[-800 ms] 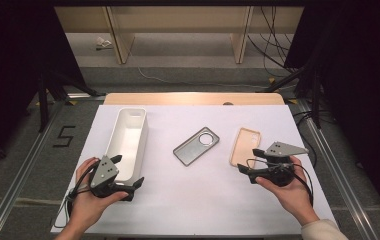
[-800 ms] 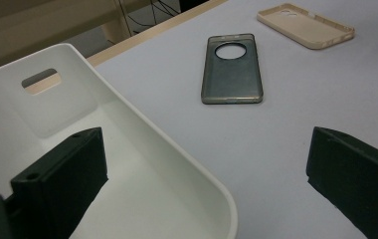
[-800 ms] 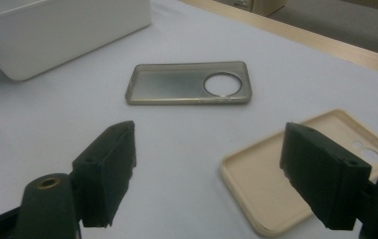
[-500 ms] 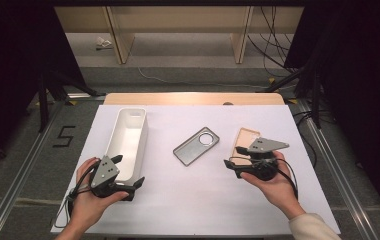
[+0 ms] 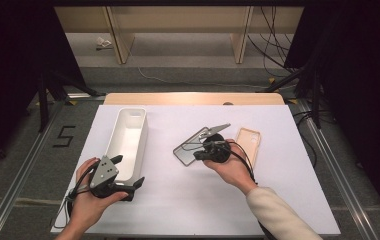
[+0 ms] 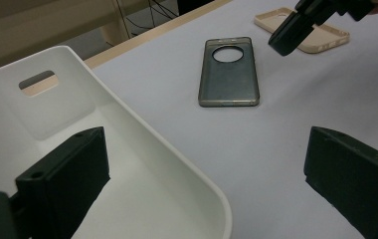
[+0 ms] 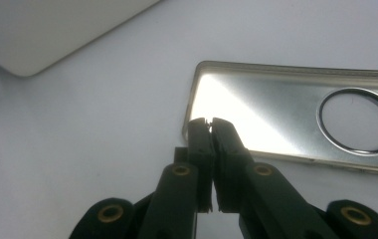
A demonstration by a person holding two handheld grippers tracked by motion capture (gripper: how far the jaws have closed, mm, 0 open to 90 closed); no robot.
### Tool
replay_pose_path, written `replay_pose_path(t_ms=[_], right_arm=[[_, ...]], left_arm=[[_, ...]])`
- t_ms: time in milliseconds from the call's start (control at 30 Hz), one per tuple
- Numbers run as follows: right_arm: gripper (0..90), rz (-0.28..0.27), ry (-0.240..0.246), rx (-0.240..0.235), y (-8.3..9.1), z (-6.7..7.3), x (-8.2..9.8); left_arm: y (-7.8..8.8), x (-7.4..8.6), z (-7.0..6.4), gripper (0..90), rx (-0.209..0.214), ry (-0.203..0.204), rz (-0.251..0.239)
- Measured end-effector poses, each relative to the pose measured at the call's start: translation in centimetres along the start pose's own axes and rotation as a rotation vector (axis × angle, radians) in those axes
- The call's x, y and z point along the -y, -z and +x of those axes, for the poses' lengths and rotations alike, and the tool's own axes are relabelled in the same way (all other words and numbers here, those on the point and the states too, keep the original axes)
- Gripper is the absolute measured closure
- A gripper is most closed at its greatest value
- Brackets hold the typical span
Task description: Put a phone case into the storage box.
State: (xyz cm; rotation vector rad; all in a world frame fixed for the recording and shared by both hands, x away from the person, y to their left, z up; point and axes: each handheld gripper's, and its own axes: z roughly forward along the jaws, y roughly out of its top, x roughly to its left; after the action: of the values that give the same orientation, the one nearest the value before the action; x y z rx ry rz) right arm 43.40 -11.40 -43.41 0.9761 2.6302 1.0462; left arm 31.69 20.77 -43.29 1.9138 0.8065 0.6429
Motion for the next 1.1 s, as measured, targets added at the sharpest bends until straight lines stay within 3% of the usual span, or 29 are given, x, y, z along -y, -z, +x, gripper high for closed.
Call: replay_pose_path(t_ms=[133,267,333,633,900,1100], right_arm=[[90.0,0.021,-0.008,0.027,-1.6,-0.1,-0.6],[90.0,0.062,-0.027,0.020,-3.1,0.0,-0.8],[90.0,0.067,-0.011,0.022,-3.8,0.3,-0.9],[90.0,0.107,0.004,0.064,-5.3,0.5,-0.8],[90.0,0.163,0.016,0.059,-5.5,0.3,-0.6],[90.0,0.229,0.082,0.069,-4.8,0.0,-0.4]], left_arm=[[0.0,0.0,0.0,3.3,0.000,0.001,-0.002],[0.0,0.0,0.0,3.4,0.000,0.004,-0.002],[0.0,0.0,0.0,3.4,0.000,0.002,-0.001],[0.0,0.0,-0.1,3.7,0.003,-0.003,0.000],[0.0,0.0,-0.1,3.7,0.004,0.000,0.001],[0.0,0.0,-0.1,3.7,0.004,-0.003,0.001]])
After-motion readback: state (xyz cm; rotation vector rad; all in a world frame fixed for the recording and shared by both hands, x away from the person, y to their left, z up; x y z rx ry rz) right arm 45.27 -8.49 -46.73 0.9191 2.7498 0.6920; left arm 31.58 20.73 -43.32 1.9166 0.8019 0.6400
